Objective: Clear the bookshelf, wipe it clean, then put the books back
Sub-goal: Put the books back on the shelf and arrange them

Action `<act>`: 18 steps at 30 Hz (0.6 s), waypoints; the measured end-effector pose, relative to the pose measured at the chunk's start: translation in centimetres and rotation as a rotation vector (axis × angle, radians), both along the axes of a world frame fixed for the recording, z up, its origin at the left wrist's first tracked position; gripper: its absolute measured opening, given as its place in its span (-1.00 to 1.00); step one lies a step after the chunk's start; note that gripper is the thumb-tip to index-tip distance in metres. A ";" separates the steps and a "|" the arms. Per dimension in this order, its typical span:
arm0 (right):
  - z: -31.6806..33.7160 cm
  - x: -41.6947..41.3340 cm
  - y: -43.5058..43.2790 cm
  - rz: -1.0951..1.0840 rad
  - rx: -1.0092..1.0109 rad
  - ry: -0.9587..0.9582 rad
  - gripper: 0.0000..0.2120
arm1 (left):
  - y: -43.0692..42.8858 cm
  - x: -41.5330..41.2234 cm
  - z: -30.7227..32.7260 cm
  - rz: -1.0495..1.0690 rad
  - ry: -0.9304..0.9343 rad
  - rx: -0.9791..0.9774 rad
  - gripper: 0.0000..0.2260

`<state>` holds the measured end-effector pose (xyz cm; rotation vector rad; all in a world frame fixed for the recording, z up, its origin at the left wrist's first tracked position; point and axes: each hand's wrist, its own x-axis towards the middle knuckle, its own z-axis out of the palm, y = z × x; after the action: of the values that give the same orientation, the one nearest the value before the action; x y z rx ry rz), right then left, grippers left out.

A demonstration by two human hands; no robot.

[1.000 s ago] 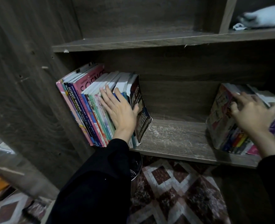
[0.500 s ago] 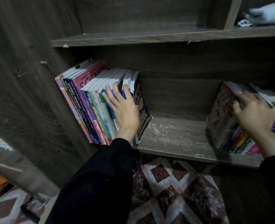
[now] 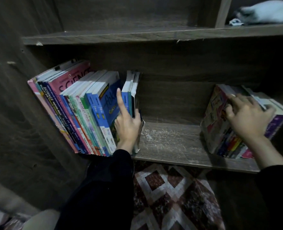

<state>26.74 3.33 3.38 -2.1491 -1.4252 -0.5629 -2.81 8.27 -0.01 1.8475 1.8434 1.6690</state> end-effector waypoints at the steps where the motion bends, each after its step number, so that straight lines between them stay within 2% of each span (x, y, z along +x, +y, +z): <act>1: 0.0 0.0 0.0 0.000 -0.002 -0.001 -0.63 | -0.1 0.8 -0.2 -0.007 -0.045 0.007 -0.20; 5: 0.2 -0.1 -0.2 -0.002 -0.031 0.016 -0.61 | -1.1 5.7 -1.6 -0.085 -0.180 0.089 -0.30; 11: 0.5 -0.3 -0.5 0.009 -0.068 0.058 -0.61 | -2.6 15.6 -2.4 -0.295 -0.218 0.080 -0.37; 15: 0.8 0.3 -0.7 0.050 -0.075 0.081 -0.61 | -4.3 21.1 -1.8 -0.396 -0.118 0.138 -0.32; 18: 1.3 0.5 -1.0 0.087 -0.036 0.272 -0.47 | -4.9 22.0 -2.6 -0.402 -0.017 0.172 -0.27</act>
<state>27.28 2.37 4.71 -2.0866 -1.3772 -0.2042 19.19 3.34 -2.57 2.0834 1.2414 1.7239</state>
